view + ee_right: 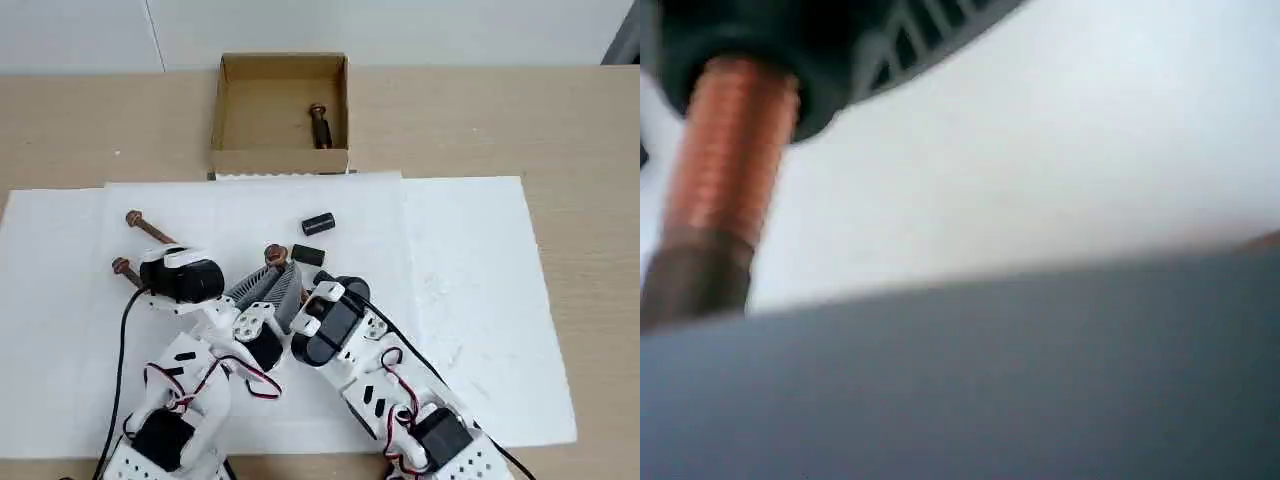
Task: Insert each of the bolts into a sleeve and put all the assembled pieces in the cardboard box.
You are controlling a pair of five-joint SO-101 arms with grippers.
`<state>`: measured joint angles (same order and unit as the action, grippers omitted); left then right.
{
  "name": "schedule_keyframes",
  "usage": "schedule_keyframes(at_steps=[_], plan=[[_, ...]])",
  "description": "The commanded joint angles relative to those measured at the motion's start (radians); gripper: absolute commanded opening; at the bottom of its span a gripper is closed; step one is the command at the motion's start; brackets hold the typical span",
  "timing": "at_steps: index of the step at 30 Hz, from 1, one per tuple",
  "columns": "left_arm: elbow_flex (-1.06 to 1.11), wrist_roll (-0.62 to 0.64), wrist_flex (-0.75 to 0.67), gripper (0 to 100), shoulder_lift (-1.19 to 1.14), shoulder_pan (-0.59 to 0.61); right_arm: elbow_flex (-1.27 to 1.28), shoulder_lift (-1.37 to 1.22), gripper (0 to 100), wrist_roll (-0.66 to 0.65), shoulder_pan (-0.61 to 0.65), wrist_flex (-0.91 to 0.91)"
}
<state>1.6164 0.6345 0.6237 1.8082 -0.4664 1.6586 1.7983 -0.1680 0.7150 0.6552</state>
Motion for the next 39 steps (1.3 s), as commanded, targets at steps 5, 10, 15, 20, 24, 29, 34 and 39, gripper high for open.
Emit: schedule_keyframes(at_steps=[5, 10, 15, 20, 24, 29, 34, 39], plan=[[-0.007, 0.000, 0.081, 0, 0.000, -0.081, -0.077, 0.007, 0.3, -0.009, 0.010, -0.028], [-0.008, -0.002, 0.126, 0, 0.000, -0.130, -0.077, 0.007, 0.3, -0.009, 0.008, -0.028], [-0.013, -0.003, 0.126, 1, 0.000, -0.124, -0.077, 0.007, 0.3, -0.009, 0.007, -0.028], [-0.036, -0.074, 0.127, 12, 0.000, -0.118, -0.077, 0.007, 0.3, -0.009, 0.007, -0.028], [-0.042, -0.158, 0.126, 19, 0.000, -0.046, -0.077, 0.007, 0.3, -0.011, 0.007, -0.028], [-0.102, -0.249, 0.130, 20, -0.003, 0.029, -0.074, 0.007, 0.3, -0.011, 0.007, -0.028], [-0.189, -0.259, 0.163, 19, -0.006, 0.035, -0.071, 0.007, 0.3, -0.011, 0.007, -0.028], [-0.220, -0.262, 0.230, 14, 0.000, 0.055, -0.071, 0.007, 0.3, -0.005, 0.004, -0.028]])
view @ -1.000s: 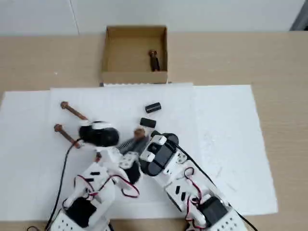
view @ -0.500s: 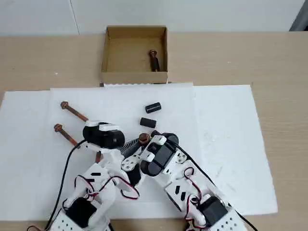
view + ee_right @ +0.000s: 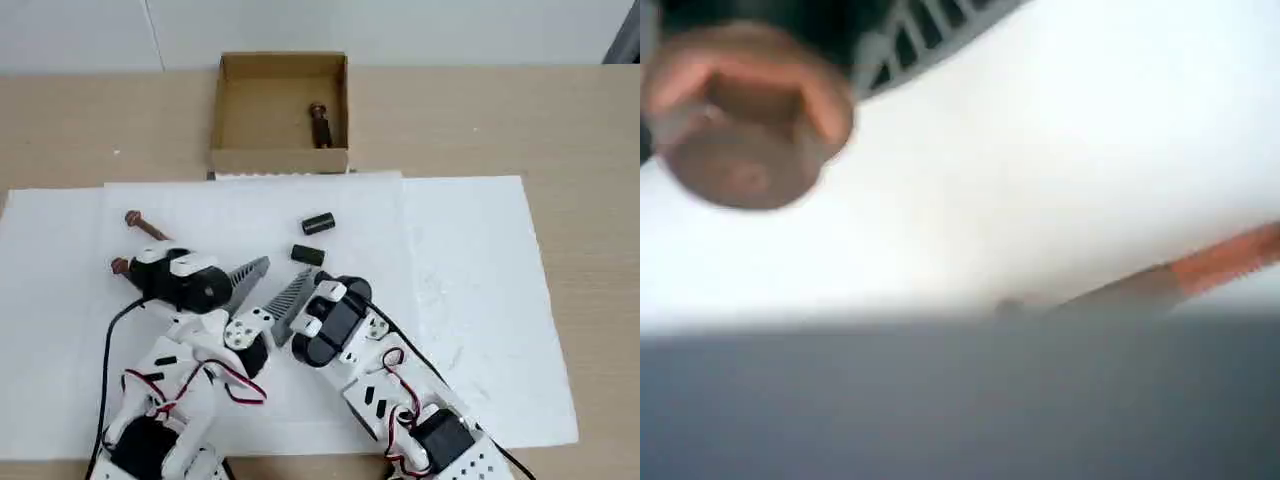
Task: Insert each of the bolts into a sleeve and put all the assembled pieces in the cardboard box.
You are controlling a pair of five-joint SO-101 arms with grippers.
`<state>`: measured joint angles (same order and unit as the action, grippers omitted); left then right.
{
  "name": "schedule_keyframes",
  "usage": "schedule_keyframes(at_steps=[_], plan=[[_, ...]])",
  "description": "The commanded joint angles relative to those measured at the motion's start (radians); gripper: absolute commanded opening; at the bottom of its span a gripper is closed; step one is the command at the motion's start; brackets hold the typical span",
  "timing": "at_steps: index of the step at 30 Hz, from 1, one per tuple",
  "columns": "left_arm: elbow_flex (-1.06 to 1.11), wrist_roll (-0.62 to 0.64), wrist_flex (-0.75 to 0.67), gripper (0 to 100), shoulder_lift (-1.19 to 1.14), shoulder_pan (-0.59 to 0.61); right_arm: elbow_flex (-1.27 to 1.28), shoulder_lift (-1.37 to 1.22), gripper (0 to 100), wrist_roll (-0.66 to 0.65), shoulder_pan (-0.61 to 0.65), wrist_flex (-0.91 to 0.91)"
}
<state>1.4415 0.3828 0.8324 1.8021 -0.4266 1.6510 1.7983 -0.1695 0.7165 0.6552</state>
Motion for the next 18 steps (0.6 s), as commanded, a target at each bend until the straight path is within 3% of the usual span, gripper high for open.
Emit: schedule_keyframes(at_steps=[1, 3, 8, 12, 18], plan=[[-0.048, -0.025, 0.018, 10, 0.006, 0.040, -0.064, 0.007, 0.3, -0.003, 0.001, -0.027], [-0.056, -0.063, 0.017, 0, 0.006, 0.095, -0.066, 0.007, 0.3, 0.005, -0.021, -0.021], [-0.048, -0.207, 0.018, 1, 0.005, 0.247, -0.063, -0.004, 0.3, 0.129, -0.162, -0.015], [0.031, -0.324, 0.018, 1, 0.005, 0.359, -0.087, -0.004, 0.3, 0.218, -0.248, 0.101], [0.173, -0.388, 0.020, 1, 0.005, 0.466, -0.195, -0.005, 0.3, 0.267, -0.338, 0.239]])
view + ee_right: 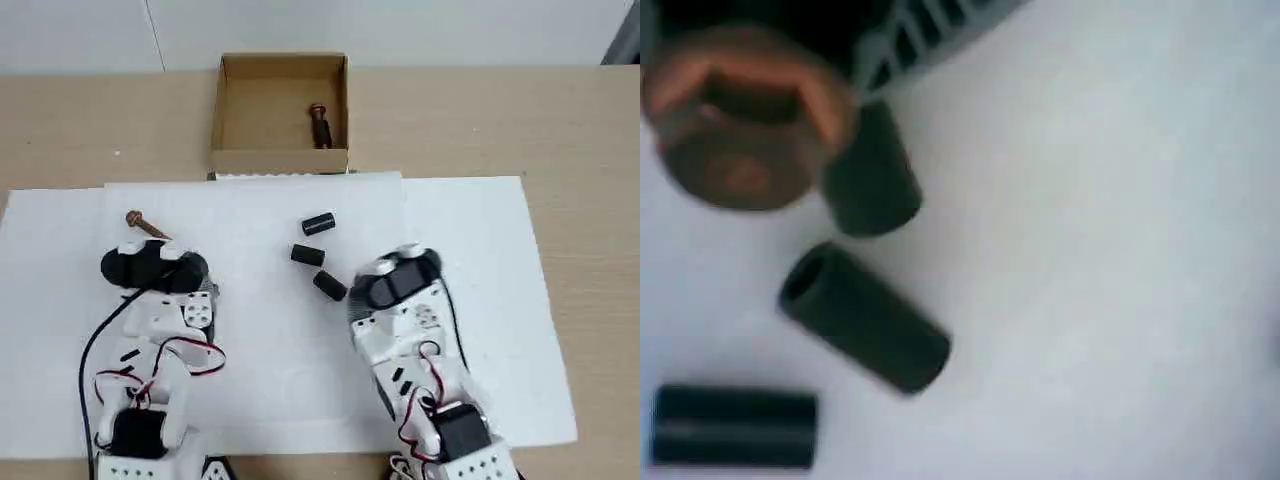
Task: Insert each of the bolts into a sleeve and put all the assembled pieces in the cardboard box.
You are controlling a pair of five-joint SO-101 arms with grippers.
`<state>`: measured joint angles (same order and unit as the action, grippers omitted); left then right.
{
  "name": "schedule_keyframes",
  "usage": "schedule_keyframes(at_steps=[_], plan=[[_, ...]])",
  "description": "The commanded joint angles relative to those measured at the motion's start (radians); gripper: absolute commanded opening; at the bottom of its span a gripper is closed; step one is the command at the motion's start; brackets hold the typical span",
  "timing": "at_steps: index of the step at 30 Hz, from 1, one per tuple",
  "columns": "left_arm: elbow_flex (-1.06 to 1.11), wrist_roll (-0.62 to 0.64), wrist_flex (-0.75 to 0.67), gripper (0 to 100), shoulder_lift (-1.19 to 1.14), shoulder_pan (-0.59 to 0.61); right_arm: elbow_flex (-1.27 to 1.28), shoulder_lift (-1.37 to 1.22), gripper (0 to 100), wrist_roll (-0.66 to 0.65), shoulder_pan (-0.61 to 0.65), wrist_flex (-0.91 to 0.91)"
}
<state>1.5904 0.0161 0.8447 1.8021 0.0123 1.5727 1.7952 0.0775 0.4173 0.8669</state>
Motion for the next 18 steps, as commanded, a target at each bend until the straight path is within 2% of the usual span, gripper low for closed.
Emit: schedule_keyframes(at_steps=[1, 4, 8, 13, 18], plan=[[0.042, -0.021, 0.008, 1, 0.005, 0.028, -0.143, -0.004, 0.3, 0.020, -0.045, 0.042], [0.090, -0.020, 0.006, 1, 0.005, 0.026, -0.244, -0.042, 0.3, 0.044, -0.042, 0.093], [0.091, -0.020, 0.006, 1, 0.005, 0.026, -0.402, -0.271, 0.3, 0.101, -0.045, 0.143], [0.091, -0.020, 0.032, 1, 0.006, 0.028, -0.652, -0.636, 0.3, 0.157, -0.045, 0.044], [0.091, -0.023, 0.032, 1, 0.006, 0.026, -0.916, -0.983, 0.3, 0.157, -0.047, -0.038]])
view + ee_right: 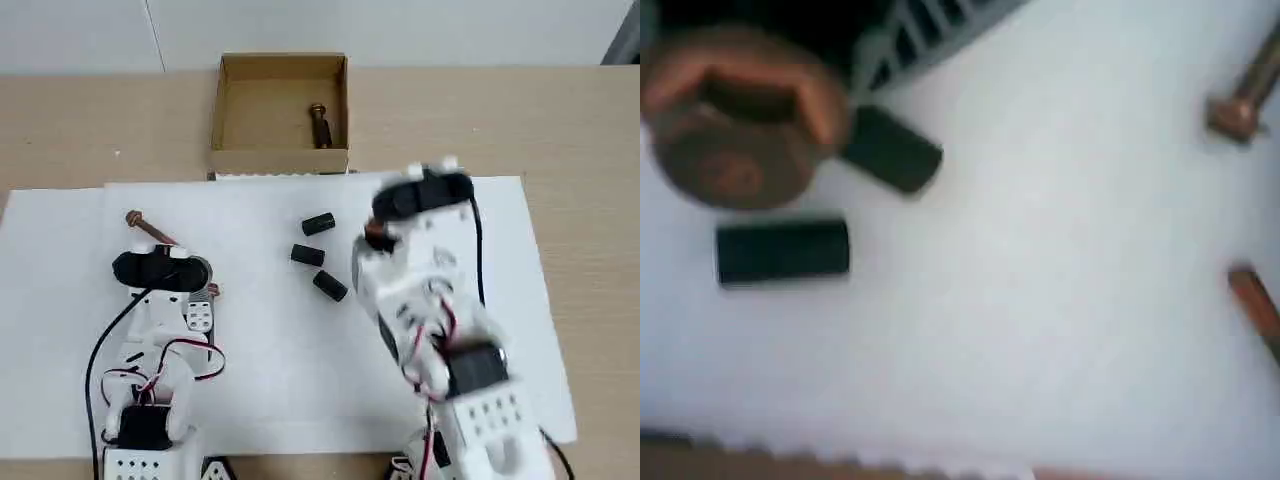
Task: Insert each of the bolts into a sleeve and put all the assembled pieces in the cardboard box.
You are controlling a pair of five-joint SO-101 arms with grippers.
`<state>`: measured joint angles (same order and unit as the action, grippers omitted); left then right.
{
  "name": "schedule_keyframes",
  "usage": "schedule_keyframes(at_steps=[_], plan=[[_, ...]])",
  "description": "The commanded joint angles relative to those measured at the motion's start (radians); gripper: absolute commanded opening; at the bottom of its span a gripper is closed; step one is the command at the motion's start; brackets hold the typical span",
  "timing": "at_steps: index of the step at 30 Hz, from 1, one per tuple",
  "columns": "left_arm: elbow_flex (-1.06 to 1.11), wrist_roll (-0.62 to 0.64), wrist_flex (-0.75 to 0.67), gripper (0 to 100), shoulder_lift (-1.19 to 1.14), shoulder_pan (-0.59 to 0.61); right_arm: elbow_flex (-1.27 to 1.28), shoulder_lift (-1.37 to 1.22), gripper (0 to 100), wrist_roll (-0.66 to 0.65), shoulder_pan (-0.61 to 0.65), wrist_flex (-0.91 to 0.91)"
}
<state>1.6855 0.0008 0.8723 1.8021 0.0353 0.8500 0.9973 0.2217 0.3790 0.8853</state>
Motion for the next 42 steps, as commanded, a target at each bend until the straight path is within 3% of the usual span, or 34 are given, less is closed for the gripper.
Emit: schedule_keyframes(at_steps=[1, 13, 21, 31, 35, 42], plan=[[-0.004, -0.008, 0.005, 1, 0.006, 0.003, -0.253, -0.255, 0.3, 0.012, -0.008, -0.059], [-0.004, -0.008, 0.005, 1, 0.006, 0.003, -0.982, -0.977, 0.3, 0.006, -0.051, -0.174], [-0.004, -0.006, 0.005, 1, 0.006, 0.005, -1.318, -1.342, 0.3, 0.006, -0.058, -0.275], [-0.004, -0.005, 0.006, 1, 0.006, 0.006, -1.498, -1.612, 4.8, -0.018, -0.044, -0.363], [-0.004, -0.006, 0.006, 1, 0.006, 0.006, -1.502, -1.626, 15.8, -0.037, -0.033, -0.352], [-0.004, -0.008, 0.006, 1, 0.006, 0.005, -1.502, -1.623, 16.2, -0.037, -0.021, -0.318]])
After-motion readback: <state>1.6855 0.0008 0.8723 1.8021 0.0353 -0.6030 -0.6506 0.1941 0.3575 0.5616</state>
